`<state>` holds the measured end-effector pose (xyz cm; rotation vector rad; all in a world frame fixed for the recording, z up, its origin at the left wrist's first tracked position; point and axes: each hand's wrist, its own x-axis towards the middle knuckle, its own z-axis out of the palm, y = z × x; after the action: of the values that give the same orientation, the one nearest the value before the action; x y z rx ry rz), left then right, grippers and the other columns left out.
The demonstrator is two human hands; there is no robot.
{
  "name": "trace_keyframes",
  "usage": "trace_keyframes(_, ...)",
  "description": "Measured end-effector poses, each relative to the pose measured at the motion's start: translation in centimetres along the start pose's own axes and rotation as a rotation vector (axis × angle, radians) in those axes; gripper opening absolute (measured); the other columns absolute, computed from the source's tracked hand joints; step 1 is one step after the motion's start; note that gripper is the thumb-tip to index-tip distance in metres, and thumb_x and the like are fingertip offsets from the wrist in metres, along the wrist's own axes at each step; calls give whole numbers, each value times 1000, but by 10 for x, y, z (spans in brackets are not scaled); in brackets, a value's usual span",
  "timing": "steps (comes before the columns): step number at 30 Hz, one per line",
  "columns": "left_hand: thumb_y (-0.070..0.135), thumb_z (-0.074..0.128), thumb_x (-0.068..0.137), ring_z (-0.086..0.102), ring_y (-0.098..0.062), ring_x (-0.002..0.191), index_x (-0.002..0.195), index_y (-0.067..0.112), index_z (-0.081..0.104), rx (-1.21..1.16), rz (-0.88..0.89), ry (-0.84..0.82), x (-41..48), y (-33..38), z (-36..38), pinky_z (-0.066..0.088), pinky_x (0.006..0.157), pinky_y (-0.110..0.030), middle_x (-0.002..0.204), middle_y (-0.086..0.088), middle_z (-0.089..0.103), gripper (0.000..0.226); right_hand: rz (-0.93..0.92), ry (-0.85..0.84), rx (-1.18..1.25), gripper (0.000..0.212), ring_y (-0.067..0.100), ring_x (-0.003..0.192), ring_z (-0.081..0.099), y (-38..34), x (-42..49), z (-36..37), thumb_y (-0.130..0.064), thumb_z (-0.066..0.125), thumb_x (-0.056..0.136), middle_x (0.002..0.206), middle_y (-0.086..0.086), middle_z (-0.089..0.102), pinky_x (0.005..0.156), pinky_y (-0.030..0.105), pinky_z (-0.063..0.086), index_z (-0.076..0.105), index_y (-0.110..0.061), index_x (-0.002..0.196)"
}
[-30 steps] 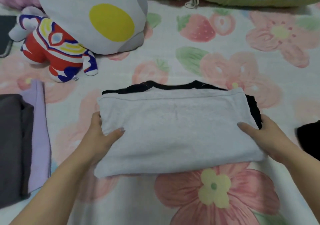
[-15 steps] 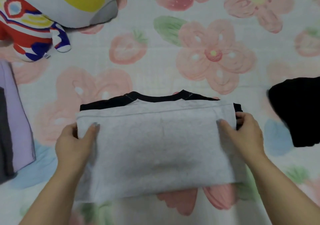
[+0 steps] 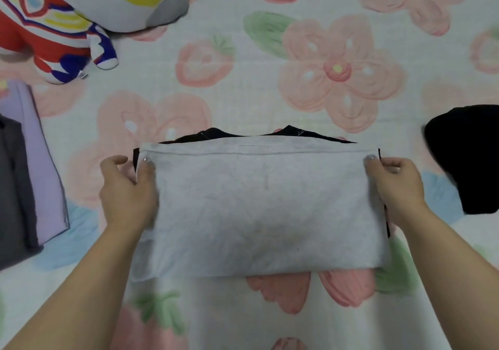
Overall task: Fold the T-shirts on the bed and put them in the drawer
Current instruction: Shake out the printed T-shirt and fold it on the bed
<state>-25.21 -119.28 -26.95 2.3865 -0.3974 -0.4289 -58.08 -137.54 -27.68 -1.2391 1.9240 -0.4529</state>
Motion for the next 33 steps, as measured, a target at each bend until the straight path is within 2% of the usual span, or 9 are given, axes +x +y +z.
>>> trace_keyframes(6, 58, 69, 59, 52, -25, 65, 121, 31, 38, 45, -70, -252, -54, -56, -41, 40, 59, -31, 91, -8, 56, 75, 77, -289, -54, 25, 13, 60, 60, 41, -57, -31, -36, 71, 78, 70, 0, 69, 54, 26, 42, 66, -12, 74)
trace_keyframes(11, 30, 78, 72, 55, -22, 52, 116, 32, 48, -32, -120, -474, -68, -92, -64, 38, 42, -22, 59, -18, 59, 54, 132, -403, -26, 8, 9, 52, 59, 68, -72, -47, -14, 67, 82, 61, -6, 69, 47, 9, 43, 69, -12, 75)
trace_keyframes(16, 15, 67, 83, 51, -11, 43, 89, 18, 57, 163, 36, -313, -45, -91, -70, 34, 43, -13, 59, -11, 64, 12, 94, -296, -44, 35, 3, 39, 40, 75, -62, -56, -10, 63, 85, 38, -7, 48, 35, 10, 28, 54, -11, 51)
trace_keyframes(20, 41, 67, 70, 54, -10, 52, 83, 11, 55, 271, -10, -333, -51, -86, -64, 37, 56, -22, 58, -5, 59, 35, 81, -266, -157, 22, 20, 54, 46, 79, -64, -50, -17, 69, 82, 56, 7, 57, 55, 24, 38, 61, -6, 65)
trace_keyframes(22, 55, 53, 63, 61, -30, 69, 86, 12, 57, 487, 25, -244, -52, -80, -68, 44, 70, -31, 62, -5, 58, 50, 53, -194, -204, 16, 21, 59, 51, 78, -63, -51, -19, 72, 79, 65, 6, 61, 64, 33, 39, 61, -9, 73)
trace_keyframes(24, 64, 43, 66, 60, -41, 80, 99, 9, 59, 651, 109, -89, -49, -72, -72, 48, 76, -47, 74, -16, 63, 66, 40, -96, -175, 20, 14, 68, 56, 69, -62, -52, -24, 75, 75, 74, -3, 62, 70, 32, 42, 60, -15, 85)
trace_keyframes(27, 51, 38, 81, 59, -47, 90, 119, -1, 55, 484, 431, 10, -68, -34, -44, 47, 80, -51, 99, -30, 63, 67, 110, -73, -103, 39, 15, 77, 57, 46, -55, -38, -38, 78, 70, 80, -8, 61, 78, 34, 45, 58, -16, 96)
trace_keyframes(30, 46, 35, 92, 51, -42, 118, 127, 8, 55, 349, 782, -369, -103, 9, 17, 39, 99, -44, 131, -23, 52, 56, 185, -191, -168, 38, 21, 75, 63, 23, -46, -19, -38, 78, 68, 82, 1, 67, 72, 35, 51, 63, -8, 85)
trace_keyframes(33, 51, 38, 92, 4, -23, 144, 143, 40, 25, 510, 703, -647, -117, 21, 56, 6, 113, -35, 157, -1, 4, 54, 261, -392, -65, 29, 26, 80, 65, 0, -47, -18, -19, 74, 76, 97, 11, 68, 72, 34, 51, 63, -6, 99)
